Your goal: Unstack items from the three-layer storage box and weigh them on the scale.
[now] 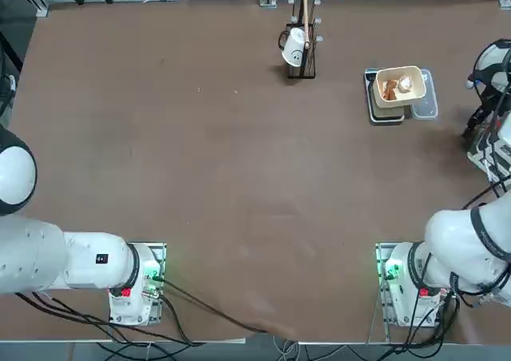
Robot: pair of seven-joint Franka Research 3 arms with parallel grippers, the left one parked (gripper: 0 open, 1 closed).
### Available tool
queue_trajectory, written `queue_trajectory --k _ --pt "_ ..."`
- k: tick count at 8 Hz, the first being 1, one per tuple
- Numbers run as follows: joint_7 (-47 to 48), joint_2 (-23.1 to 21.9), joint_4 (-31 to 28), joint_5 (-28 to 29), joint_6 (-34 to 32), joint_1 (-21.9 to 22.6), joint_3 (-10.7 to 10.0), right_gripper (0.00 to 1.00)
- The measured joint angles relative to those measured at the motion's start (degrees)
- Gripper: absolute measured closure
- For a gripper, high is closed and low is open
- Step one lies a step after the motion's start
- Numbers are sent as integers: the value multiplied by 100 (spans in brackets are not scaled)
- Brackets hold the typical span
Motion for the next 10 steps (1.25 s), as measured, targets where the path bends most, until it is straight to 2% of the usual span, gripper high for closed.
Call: queue_trajectory --k 1,6,10 --pt "0 0 -2 -115 -28 -7 -40 98" --pt "404 -1 -5 -606 -153 76 42 98" --pt "584 -1 -4 -719 -199 131 38 98"
